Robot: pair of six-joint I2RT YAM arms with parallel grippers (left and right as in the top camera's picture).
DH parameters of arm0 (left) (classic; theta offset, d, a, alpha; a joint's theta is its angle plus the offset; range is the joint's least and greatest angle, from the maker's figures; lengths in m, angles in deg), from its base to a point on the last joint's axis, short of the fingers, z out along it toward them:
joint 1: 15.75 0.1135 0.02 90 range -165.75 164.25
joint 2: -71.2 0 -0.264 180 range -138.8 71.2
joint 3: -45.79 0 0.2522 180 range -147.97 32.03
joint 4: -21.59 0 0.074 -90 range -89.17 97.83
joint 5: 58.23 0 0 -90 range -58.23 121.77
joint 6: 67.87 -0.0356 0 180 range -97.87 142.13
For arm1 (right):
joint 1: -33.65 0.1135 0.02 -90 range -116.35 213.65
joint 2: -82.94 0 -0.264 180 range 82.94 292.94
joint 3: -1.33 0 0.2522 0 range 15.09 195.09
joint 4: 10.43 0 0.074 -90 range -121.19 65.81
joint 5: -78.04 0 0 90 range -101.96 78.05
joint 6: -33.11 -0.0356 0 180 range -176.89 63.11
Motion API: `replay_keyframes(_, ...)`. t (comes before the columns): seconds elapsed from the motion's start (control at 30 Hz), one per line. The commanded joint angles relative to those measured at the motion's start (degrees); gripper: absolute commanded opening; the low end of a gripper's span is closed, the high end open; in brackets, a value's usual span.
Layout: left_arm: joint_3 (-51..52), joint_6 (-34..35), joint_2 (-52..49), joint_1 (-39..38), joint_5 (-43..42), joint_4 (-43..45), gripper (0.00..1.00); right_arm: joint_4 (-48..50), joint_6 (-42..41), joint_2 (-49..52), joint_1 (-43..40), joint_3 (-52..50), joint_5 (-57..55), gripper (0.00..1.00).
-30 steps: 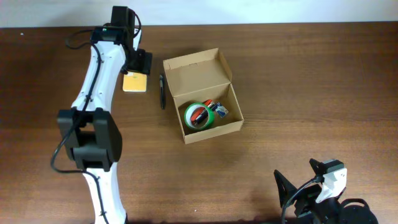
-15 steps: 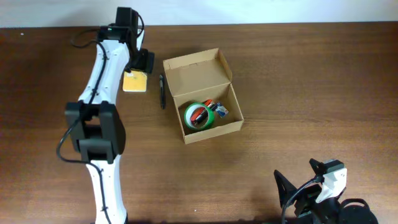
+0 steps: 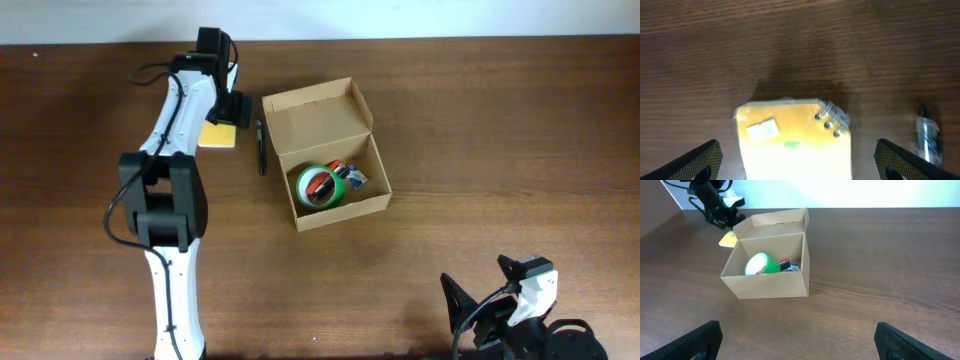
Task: Pack container
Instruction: 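Lower the left gripper onto the yellow sticky-note pad and grasp it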
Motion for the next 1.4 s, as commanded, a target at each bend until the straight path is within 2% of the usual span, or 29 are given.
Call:
replay_keyframes(0.0, -1.0, -0.5, -2.2, 0.4, -0.6, 0.3, 0.97, 0.2, -0.1, -0.4, 0.1, 0.0, -0.9, 0.99)
replay_keyframes(0.13, -1.0, 0.1, -3.5, 0.6, -0.3, 0.9, 0.97, 0.2, -0.1, -0.4, 0.1, 0.0, -0.9, 0.99)
replay_keyframes(0.37, -1.0, 6.0, -3.7, 1.9, 0.0, 2.6, 0.97, 0.2, -0.1, -0.4, 0.1, 0.0, -0.9, 0.99)
replay_keyframes(0.9, 0.5, 6.2, -4.1, 2.4, -2.0, -1.5, 0.96, 0.2, -0.1, -0.4, 0.1, 0.0, -0.9, 0.99)
replay_keyframes(0.97, 0.6, 6.3, -4.3, 2.4, -2.0, -1.9, 0.89, 0.2, -0.1, -0.4, 0.1, 0.0, -0.9, 0.99)
replay_keyframes(1.03, 0.6, 6.3, -4.6, 2.4, -2.0, -2.2, 0.78, 0.2, -0.1, -0.4, 0.1, 0.0, -0.9, 0.99)
replay_keyframes(1.17, 0.6, 6.5, -5.6, 2.4, -2.0, -2.7, 0.7, 0.2, -0.1, -0.4, 0.1, 0.0, -0.9, 0.99)
replay_keyframes(1.37, 0.6, 6.4, -6.7, 2.4, -2.1, -3.8, 0.27, 0.2, -0.1, -0.4, 0.1, 0.0, -0.9, 0.99)
